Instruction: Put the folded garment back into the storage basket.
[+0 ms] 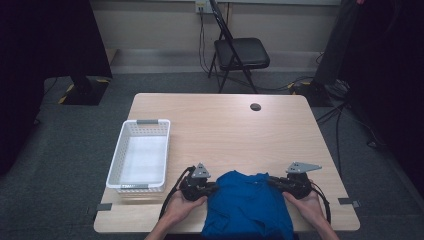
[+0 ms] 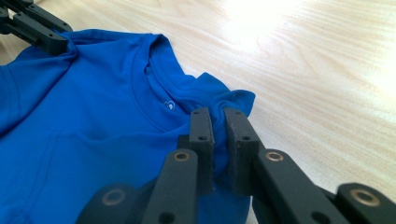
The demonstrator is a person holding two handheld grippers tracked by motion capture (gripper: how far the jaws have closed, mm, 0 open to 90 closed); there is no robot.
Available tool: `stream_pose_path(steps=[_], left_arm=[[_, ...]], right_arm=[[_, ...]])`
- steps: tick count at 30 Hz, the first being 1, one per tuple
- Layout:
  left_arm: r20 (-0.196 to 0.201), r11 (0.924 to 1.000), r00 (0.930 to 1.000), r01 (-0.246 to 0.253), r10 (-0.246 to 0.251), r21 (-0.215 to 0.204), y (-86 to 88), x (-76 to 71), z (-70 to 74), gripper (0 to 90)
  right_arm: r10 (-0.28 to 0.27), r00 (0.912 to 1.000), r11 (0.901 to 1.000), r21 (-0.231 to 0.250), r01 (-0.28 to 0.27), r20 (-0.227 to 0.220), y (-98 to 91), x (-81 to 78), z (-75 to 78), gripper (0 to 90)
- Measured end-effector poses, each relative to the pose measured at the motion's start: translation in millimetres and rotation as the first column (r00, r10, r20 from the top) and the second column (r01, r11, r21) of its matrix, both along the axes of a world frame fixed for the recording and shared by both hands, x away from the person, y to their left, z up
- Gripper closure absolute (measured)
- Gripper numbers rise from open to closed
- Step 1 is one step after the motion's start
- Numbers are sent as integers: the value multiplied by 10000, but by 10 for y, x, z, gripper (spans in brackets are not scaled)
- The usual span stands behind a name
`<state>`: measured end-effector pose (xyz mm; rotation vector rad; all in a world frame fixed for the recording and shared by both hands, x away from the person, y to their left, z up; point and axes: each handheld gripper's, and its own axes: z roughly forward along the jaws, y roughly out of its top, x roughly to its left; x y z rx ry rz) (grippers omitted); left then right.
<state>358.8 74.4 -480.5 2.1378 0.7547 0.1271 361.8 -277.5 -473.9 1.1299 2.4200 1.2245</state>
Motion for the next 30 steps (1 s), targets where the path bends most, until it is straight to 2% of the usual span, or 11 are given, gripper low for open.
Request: stream_pose_path(steps=[9, 13, 17, 20, 26, 30], left_arm=[[213, 9985, 9997, -114, 125, -536, 75, -30, 118, 823], [301, 9954, 9994, -156, 185, -950, 117, -15, 180, 824], [509, 9938, 9985, -150, 207, -1100, 137, -23, 241, 824], [692, 9940, 9975, -86, 163, -1088, 134, -42, 280, 824], [751, 9906, 9967, -197, 300, -1351, 165, -75, 329, 824], [956, 9889, 9944, -298, 440, -1459, 204, -76, 393, 824]], right_arm=[[-91, 9995, 9982, 597, 73, 300, -46, -12, 93, 828], [-97, 9988, 9950, 993, 48, 480, -72, -25, 159, 830], [-130, 9980, 9901, 1402, 41, 623, -91, -42, 231, 831], [-86, 9972, 9879, 1548, -30, 741, -92, -52, 276, 831], [101, 9946, 9850, 1702, -277, 1033, -70, -90, 376, 833], [86, 9927, 9834, 1790, -302, 1199, -60, -96, 436, 833]])
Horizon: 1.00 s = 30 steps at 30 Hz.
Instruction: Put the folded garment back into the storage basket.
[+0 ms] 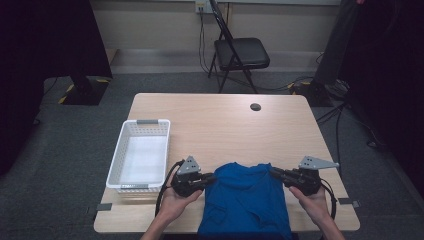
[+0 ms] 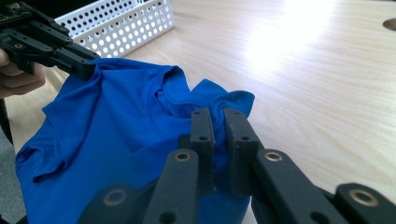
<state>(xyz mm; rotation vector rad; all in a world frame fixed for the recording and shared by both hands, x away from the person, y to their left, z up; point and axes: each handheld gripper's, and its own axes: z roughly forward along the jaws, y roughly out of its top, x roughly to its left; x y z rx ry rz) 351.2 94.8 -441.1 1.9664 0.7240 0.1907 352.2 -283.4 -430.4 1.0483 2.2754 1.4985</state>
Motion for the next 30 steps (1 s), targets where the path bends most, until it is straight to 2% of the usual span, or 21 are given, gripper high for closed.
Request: stream_pose_path(steps=[5, 13, 19, 23, 30], left_arm=[[272, 9999, 9996, -71, 69, 79, 27, 11, 86, 824], [627, 9996, 9977, -236, 243, -127, 51, 47, 218, 824], [640, 9991, 9975, -272, 293, -322, 71, 104, 277, 824], [809, 9983, 9960, -342, 380, -478, 86, 133, 338, 824], [956, 9970, 9942, -432, 493, -649, 91, 178, 395, 824]], right_arm=[[-67, 9998, 9998, 175, 64, 183, -28, 12, 94, 834], [-112, 9988, 9996, 282, 99, 480, -21, 53, 242, 834], [-95, 9974, 9996, 269, 76, 715, 4, 83, 364, 834], [-87, 9962, 9994, 340, 57, 862, 4, 120, 446, 834], [-33, 9941, 9999, 162, 16, 1086, 13, 156, 586, 834]])
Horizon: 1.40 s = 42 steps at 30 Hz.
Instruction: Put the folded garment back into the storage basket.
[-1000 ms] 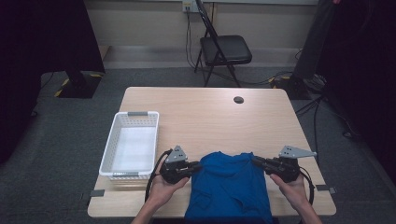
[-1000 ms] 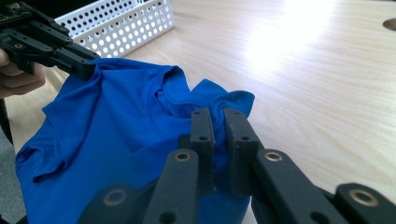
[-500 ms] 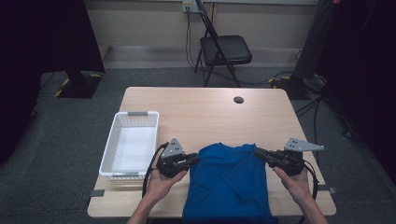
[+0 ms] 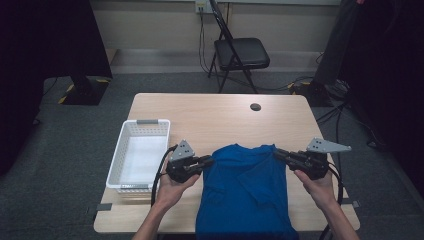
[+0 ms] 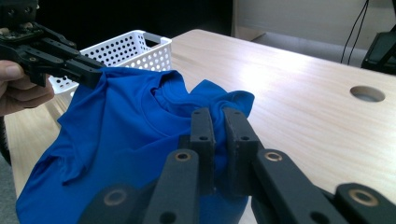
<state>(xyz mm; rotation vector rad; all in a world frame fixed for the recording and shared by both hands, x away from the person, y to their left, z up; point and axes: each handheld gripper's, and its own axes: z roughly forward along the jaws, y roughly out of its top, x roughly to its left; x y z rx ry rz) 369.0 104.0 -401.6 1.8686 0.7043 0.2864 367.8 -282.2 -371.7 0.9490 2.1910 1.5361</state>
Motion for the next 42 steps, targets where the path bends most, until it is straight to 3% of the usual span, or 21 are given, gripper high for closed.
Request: stream_pose_path(steps=[6, 8, 11, 17, 24, 36, 42], left_arm=[[233, 9999, 9997, -10, 13, -103, 6, 45, 122, 824], [300, 10000, 9996, -8, 5, 95, 6, 70, 163, 824], [361, 10000, 9993, -49, 46, 76, 31, 107, 216, 825], [598, 9998, 9981, -166, 169, -59, 64, 139, 316, 825], [820, 9994, 9963, -257, 273, -212, 60, 193, 435, 825], [645, 9968, 9957, -633, 665, -492, 155, 379, 527, 824], [849, 9963, 9937, -693, 735, -510, 161, 431, 662, 824]], right_arm=[[-76, 9996, 9999, -64, 78, 261, 7, 43, 144, 834], [-108, 9995, 9999, -1, 108, 305, 9, 67, 169, 834], [-135, 9994, 9999, 28, 134, 319, 28, 105, 177, 834], [-151, 9987, 9995, 280, 137, 481, 46, 163, 250, 834], [-216, 9980, 9995, 235, 203, 600, 72, 203, 356, 834], [-199, 9963, 9995, 248, 178, 838, 160, 348, 576, 834], [-299, 9959, 9987, 428, 263, 850, 174, 444, 662, 833]])
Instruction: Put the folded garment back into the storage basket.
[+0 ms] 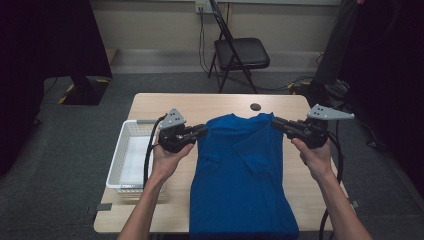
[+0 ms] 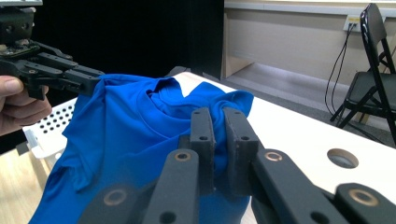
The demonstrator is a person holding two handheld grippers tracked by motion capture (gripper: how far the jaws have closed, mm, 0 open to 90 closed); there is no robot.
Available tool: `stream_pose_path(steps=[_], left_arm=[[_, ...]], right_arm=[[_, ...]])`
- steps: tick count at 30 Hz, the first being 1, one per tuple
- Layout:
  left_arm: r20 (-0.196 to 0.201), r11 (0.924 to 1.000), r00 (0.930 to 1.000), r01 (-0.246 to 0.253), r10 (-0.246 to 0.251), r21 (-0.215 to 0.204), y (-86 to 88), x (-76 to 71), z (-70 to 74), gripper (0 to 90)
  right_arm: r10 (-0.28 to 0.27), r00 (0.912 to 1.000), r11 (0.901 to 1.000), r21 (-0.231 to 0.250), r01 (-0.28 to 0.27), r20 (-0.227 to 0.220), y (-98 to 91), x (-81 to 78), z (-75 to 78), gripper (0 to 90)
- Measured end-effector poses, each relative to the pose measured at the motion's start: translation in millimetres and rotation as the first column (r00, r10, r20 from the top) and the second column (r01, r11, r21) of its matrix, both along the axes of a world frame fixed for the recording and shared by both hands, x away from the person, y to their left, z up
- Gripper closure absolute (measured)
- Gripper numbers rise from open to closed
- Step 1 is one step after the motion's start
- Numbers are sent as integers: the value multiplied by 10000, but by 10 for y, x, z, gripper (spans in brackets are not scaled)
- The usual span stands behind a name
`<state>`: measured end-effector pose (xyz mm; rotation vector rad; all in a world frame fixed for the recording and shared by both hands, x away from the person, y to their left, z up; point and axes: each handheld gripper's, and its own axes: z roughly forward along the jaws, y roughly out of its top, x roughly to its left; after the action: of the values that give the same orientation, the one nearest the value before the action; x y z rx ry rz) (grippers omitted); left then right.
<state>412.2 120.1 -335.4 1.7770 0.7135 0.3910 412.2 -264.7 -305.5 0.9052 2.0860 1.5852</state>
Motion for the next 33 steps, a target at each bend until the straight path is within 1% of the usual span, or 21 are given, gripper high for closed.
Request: stream_pose_path(steps=[2, 5, 7, 11, 13, 15, 17, 19, 21, 22, 24, 28, 33], left_arm=[[121, 9999, 9999, 14, -15, 99, -24, 5, 45, 825], [279, 9997, 9996, 49, -56, 249, -69, 16, 122, 825], [355, 9999, 9994, 26, -32, 166, -84, 30, 167, 825], [380, 9998, 9992, -85, 77, 204, -106, 87, 212, 825], [423, 9989, 9990, -130, 111, 440, -149, 111, 219, 826], [433, 9988, 9990, -140, 119, 477, -173, 117, 222, 825], [445, 9994, 9989, -145, 132, 308, -214, 145, 232, 826], [475, 9992, 9988, -166, 149, 357, -234, 169, 239, 826], [465, 9995, 9987, -197, 185, 255, -239, 183, 244, 826], [479, 9993, 9987, -199, 184, 301, -237, 192, 244, 826], [401, 9994, 9989, -243, 233, 236, -239, 203, 232, 826], [323, 9988, 9992, -237, 224, 418, -288, 214, 188, 826], [263, 9986, 9993, -265, 253, 455, -288, 216, 180, 826]], right_arm=[[31, 10000, 10000, 89, -31, 10, -8, 20, 39, 833], [-14, 10000, 10000, 95, 13, 58, -25, 44, 97, 834], [-55, 9999, 9999, 105, 54, 87, -44, 57, 128, 834], [-194, 9998, 9998, 90, 193, 105, -87, 78, 174, 834], [-223, 9997, 9997, 28, 222, 99, -99, 89, 190, 834], [-256, 9996, 9997, -18, 256, 93, -105, 93, 197, 834], [-337, 9994, 9994, -92, 338, 96, -115, 105, 208, 834], [-405, 9991, 9991, -75, 406, 88, -129, 118, 222, 834], [-542, 9985, 9985, -81, 543, 116, -144, 131, 232, 834], [-694, 9975, 9974, -161, 696, 112, -149, 149, 230, 834], [-810, 9967, 9964, -243, 808, -60, -162, 198, 223, 834], [-854, 9962, 9955, -431, 846, -181, -128, 253, 174, 835], [-870, 9958, 9947, -581, 853, -276, -68, 322, 126, 835]])
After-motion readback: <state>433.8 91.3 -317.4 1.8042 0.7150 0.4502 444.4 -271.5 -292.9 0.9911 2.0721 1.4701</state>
